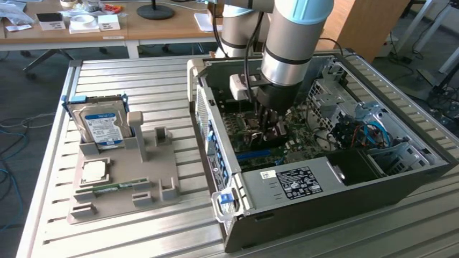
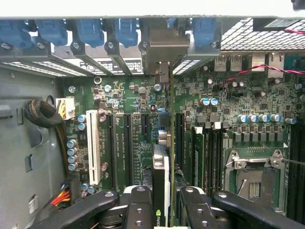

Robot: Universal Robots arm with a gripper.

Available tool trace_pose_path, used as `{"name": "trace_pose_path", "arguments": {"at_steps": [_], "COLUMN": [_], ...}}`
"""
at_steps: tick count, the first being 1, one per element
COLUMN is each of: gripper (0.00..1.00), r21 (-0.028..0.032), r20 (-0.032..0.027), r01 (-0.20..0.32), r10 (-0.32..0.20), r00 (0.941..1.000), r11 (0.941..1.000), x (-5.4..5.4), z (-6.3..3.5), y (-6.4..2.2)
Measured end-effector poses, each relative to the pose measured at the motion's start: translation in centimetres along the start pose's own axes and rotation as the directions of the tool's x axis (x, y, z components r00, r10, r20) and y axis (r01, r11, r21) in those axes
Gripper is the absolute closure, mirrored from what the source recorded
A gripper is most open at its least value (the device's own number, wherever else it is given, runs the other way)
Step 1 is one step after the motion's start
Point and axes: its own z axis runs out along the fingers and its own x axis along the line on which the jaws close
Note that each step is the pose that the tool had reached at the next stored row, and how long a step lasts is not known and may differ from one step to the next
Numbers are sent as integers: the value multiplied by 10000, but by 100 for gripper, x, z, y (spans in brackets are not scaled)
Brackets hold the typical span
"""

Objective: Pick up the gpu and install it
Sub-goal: 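Insert the gpu into the slot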

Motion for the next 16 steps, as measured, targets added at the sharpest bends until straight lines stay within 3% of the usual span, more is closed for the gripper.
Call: {"name": "trace_pose_path", "arguments": {"at_steps": [16], "gripper": [73], "r21": [0], "r20": [1], "r01": [0], "r10": [0], "r00": [10000], "r11": [10000], "x": [2], "z": [74], "y": [5]}}
